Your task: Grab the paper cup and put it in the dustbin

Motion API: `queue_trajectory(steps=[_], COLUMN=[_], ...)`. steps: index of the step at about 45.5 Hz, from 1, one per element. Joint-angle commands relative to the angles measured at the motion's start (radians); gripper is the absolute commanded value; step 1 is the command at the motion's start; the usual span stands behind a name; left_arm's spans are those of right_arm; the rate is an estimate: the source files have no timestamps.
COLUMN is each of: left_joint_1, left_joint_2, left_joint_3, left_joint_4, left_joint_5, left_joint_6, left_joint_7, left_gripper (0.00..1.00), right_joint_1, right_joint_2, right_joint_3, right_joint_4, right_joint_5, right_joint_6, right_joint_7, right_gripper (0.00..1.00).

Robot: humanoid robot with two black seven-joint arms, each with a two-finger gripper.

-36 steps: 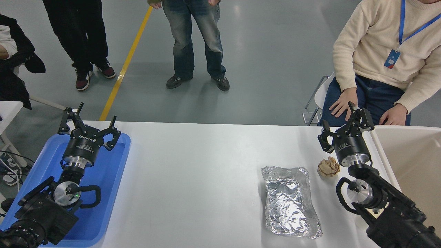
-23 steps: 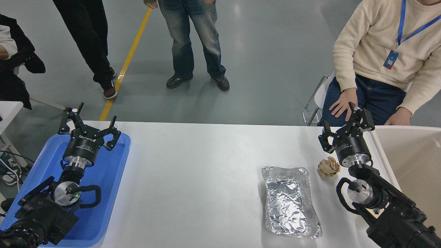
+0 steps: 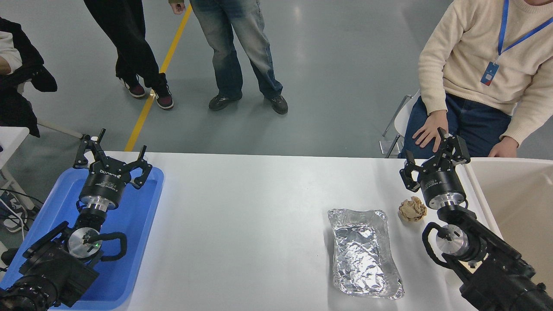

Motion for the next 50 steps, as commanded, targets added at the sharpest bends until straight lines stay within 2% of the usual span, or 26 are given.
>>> queue_trajectory(steps=[1,7,13,25,50], left_joint_1=[0.0,0.0,0.0,-0.001,-0.002], left_joint_2=[0.0,0.0,0.001,0.0,-0.002], left_joint_3=[0.0,0.0,0.0,0.0,0.0], left_joint_4=[0.0,0.0,0.0,0.0,0.0], left_joint_5=[0.0,0.0,0.0,0.0,0.0], left_joint_6=[0.0,0.0,0.0,0.0,0.0], left_joint_7=[0.0,0.0,-0.002,0.0,0.001], left_gripper=[1.0,1.0,1.0,1.0,1.0], right_joint_1=[0.002,0.003,0.031,0.304,0.675], right_joint_2=[-0.016,-0.04,-0.098,-0.333,-0.37], right_joint_3=[-0.003,-0.038,-0.202,-0.9,-1.65], right_joint_4=[-0.001,-0.003,-0.001,0.003,0.037], right_joint_5=[-0.002,-0.018,0.002,0.002,0.0], right_joint_6=[0.0,-0.003,-0.006,0.003,0.012], right_joint_7=[0.0,-0.006,-0.006,-0.005,-0.003], right_gripper=[1.0,1.0,1.0,1.0,1.0])
